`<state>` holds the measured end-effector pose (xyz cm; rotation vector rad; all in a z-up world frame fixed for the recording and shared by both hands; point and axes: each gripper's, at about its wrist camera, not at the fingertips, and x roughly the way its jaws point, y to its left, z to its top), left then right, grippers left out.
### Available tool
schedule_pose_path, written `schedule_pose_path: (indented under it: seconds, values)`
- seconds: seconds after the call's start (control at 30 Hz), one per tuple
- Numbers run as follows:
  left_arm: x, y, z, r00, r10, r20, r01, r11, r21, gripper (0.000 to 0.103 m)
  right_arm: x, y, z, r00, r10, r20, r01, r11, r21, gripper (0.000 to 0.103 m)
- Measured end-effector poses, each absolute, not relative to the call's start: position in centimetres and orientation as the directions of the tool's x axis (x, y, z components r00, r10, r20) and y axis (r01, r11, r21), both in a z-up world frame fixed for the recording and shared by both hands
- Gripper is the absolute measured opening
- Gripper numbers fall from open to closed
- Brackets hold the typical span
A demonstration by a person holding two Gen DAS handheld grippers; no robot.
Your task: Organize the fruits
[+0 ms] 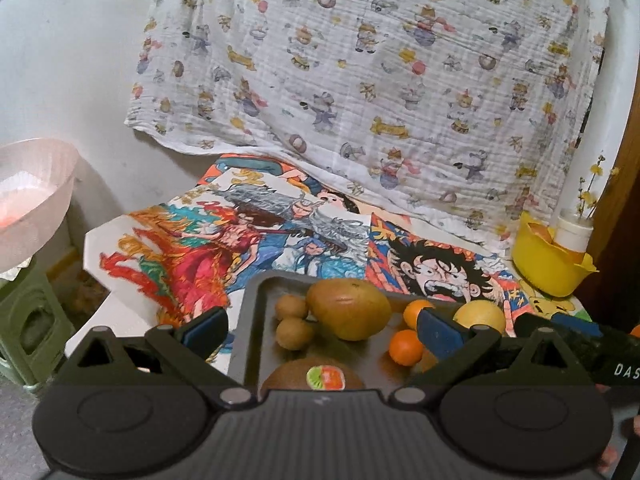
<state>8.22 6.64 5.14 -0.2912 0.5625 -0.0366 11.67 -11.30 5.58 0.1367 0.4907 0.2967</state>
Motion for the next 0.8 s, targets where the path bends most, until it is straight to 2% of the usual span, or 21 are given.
schedule_pose_path:
  seconds: [0.47,0.8]
  values:
    - [4.8,7.7,5.1,0.889,-0.094,-0.449,-0.042,0.958,-0.284,0.102,8.3,-10.0,5.7,0.863,0.316,-0.395,-0.267,0.948,0.175,0.102]
    - [2.6,7.6,4.8,0.903,-0.092,-0.419,-0.023,0.965,-0.262,0.102,5.6,-8.9,5.8,0.892,0.253,-0.374,-0.219,0.967,0.131,0.102]
